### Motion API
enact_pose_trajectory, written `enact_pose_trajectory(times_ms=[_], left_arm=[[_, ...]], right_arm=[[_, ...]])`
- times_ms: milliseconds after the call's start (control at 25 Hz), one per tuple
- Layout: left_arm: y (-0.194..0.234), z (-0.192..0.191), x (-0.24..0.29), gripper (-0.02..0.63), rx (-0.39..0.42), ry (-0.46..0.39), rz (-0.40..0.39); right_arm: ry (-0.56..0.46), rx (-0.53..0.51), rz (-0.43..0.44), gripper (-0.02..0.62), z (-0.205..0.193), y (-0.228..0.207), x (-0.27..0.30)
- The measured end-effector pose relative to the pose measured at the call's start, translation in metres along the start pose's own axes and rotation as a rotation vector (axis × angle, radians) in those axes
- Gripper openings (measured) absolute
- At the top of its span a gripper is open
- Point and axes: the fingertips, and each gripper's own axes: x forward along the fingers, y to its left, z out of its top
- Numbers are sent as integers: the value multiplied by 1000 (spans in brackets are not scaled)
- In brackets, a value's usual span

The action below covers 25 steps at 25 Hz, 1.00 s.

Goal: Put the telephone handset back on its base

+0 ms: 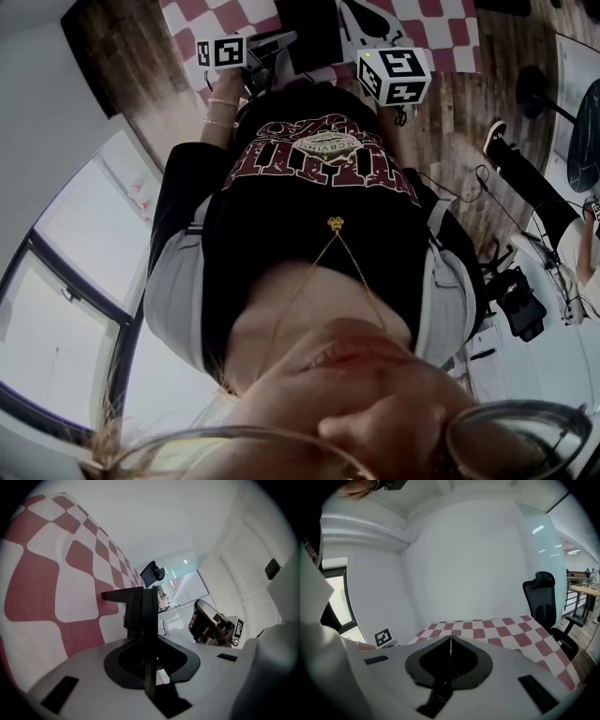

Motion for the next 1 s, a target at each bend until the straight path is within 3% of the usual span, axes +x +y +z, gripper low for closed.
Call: enact_pose_trajectory(times_ms=[1000], left_arm=[[3,-1,4,81,86,41,-44]], right_arm=[[-14,47,-102,21,-11,-1,-28]])
